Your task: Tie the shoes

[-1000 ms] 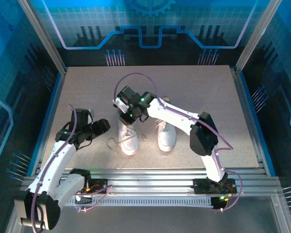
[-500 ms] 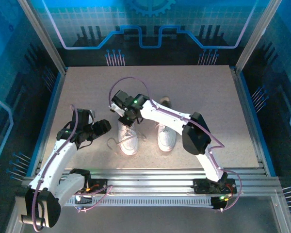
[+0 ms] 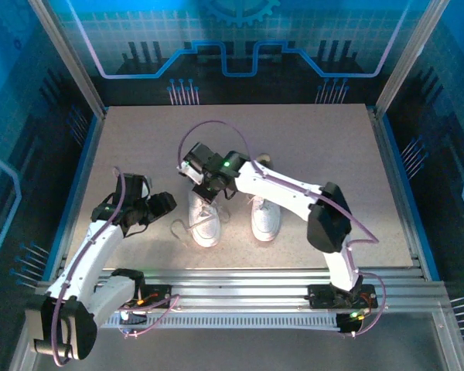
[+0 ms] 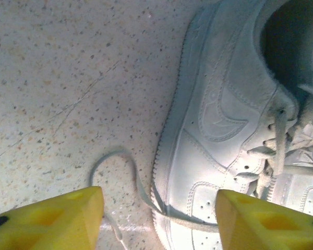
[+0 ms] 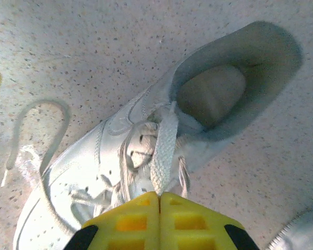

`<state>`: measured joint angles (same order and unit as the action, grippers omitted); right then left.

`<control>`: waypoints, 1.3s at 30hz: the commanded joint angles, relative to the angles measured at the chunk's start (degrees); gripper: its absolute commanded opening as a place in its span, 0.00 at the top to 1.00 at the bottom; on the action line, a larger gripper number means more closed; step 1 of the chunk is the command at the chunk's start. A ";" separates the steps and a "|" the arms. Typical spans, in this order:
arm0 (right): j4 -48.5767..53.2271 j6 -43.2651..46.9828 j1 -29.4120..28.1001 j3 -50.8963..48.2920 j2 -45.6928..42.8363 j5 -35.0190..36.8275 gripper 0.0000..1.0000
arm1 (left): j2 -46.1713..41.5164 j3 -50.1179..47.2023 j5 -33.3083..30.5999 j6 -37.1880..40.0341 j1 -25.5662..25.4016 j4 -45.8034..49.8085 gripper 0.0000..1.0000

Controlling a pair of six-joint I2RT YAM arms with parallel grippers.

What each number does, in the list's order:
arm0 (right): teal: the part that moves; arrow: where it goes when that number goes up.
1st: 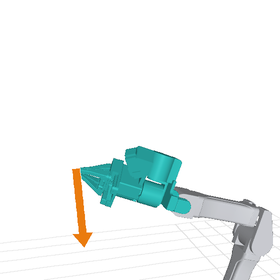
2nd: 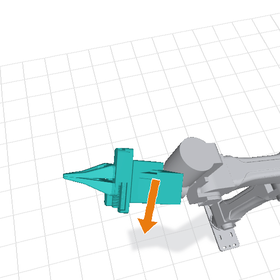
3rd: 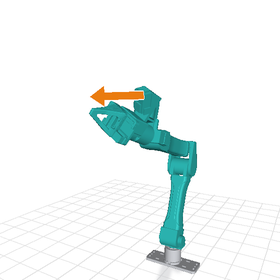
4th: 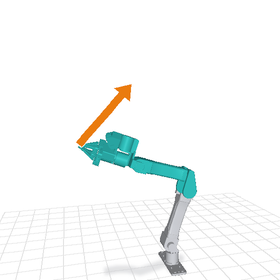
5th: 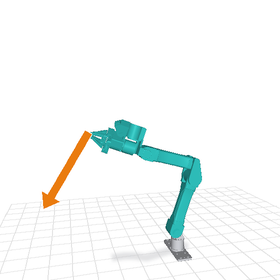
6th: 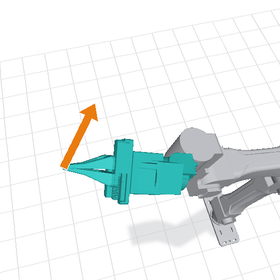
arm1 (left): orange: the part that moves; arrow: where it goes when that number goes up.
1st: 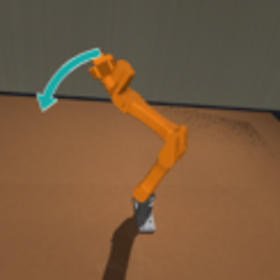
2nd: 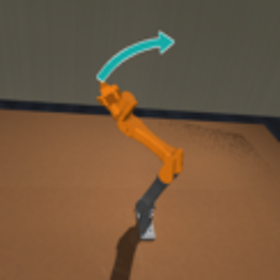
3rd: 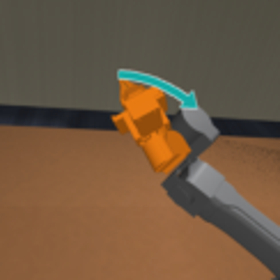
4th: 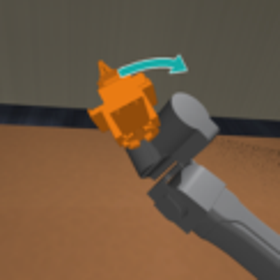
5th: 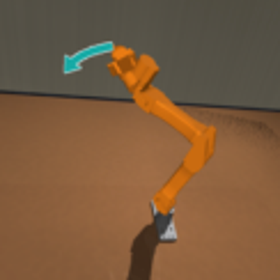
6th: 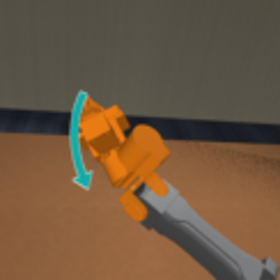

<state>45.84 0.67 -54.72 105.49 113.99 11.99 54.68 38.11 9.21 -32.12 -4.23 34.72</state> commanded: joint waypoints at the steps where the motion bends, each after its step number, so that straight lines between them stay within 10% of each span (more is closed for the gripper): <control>1: -3.20 -2.08 0.25 -4.62 -6.75 0.10 1.00 | 0.76 0.17 -1.81 -4.24 0.45 4.26 0.45; 14: -9.87 -6.76 3.43 -29.62 -19.35 -4.47 1.00 | 7.96 -2.69 -1.27 -9.35 -0.49 6.30 0.54; 25: -11.77 -6.02 3.55 -25.60 -16.25 -8.92 1.00 | 12.56 -5.91 -4.14 -11.30 -7.74 1.44 0.52; 39: -12.10 -2.47 3.27 -18.68 -26.24 -5.52 1.00 | 10.63 8.82 -10.34 11.06 -11.16 3.73 0.55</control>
<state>34.39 -2.94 -51.35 84.12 93.23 5.56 66.46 44.07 1.80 -28.40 -15.18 37.08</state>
